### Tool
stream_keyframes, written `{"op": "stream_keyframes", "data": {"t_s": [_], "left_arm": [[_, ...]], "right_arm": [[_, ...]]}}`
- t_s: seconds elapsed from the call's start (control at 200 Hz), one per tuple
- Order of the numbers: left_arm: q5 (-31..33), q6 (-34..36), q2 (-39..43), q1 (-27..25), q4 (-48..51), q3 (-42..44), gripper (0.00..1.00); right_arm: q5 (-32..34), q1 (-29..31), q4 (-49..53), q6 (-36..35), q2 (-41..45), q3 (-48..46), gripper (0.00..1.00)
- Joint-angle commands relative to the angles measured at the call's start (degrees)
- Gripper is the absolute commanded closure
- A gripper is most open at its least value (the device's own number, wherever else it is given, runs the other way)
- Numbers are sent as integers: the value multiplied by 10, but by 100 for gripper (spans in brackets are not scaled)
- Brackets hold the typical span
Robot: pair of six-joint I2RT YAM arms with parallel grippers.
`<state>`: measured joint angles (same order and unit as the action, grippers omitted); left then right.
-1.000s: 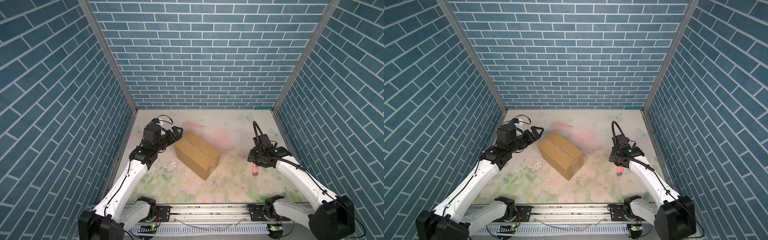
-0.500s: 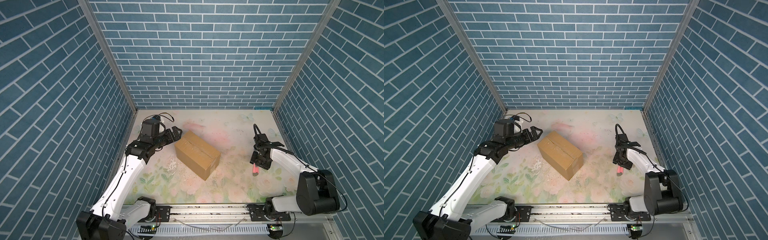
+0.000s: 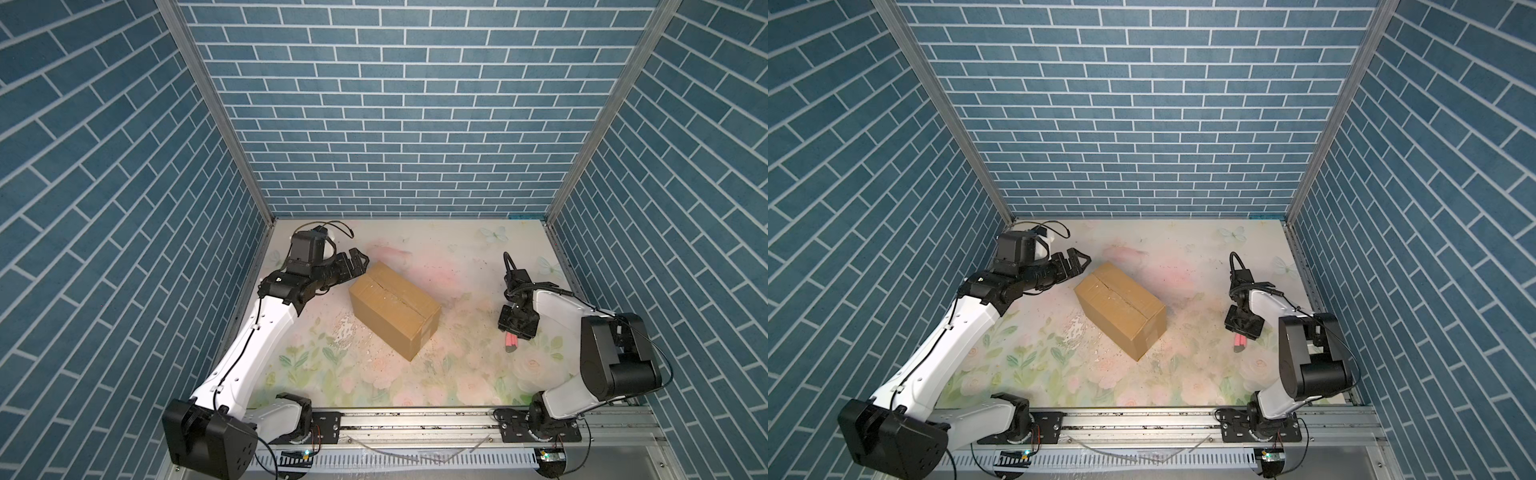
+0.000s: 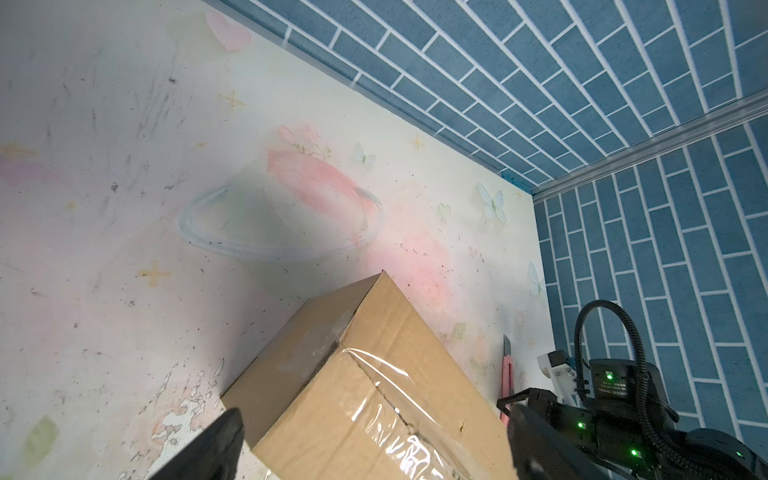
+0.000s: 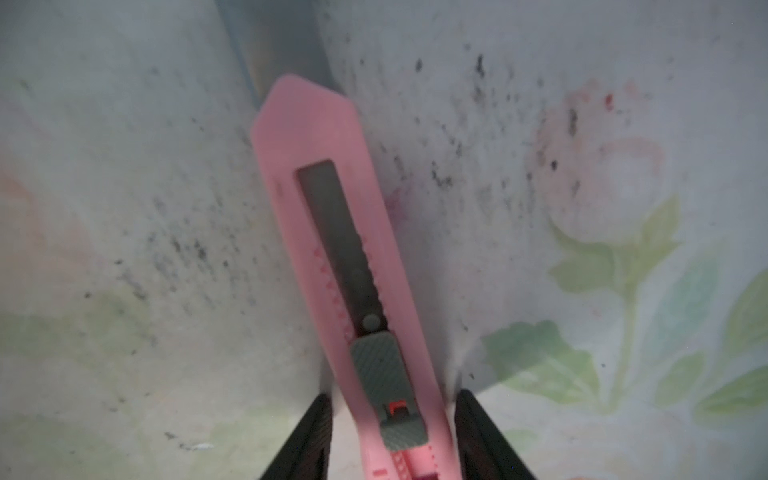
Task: Unpack the express box
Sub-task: 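Lower the right gripper onto the pink cutter and grasp its handle, then lift the pink cutter with the right gripper while the left gripper reaches toward it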
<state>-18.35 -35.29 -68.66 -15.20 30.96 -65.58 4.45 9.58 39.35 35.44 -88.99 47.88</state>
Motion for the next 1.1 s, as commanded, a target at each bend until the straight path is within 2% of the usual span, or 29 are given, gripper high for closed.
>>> {"op": "stream_keyframes", "data": {"t_s": [0.0, 0.08, 0.24, 0.395, 0.48, 0.68, 0.915, 1.045, 1.095], "left_arm": [[-6, 10, -16, -11, -7, -24, 0], [-5, 12, -27, -17, -8, -35, 0], [-1, 12, -40, -33, -7, -50, 0], [-2, 11, -66, -61, -12, -72, 1], [-16, 11, -90, -79, -17, -92, 2], [-64, 10, -161, -114, -31, -145, 4], [-117, 7, -252, -164, -47, -216, 6], [-155, -25, -293, -192, -116, -217, 8], [-168, -43, -306, -202, -155, -210, 9]], "right_arm": [[-8, -5, -6, -14, -24, -3, 53], [-13, -6, -13, -18, -34, -3, 61], [-16, -8, -25, -23, -37, -3, 85], [-24, -8, -13, -40, -24, 11, 97], [-29, -8, 6, -51, -8, 24, 100], [-62, -2, 52, -82, 54, 58, 100], [-81, 44, 110, -109, 99, 128, 100], [-92, 78, 123, -122, 109, 171, 100], [-116, 90, 127, -126, 109, 188, 100]]}}
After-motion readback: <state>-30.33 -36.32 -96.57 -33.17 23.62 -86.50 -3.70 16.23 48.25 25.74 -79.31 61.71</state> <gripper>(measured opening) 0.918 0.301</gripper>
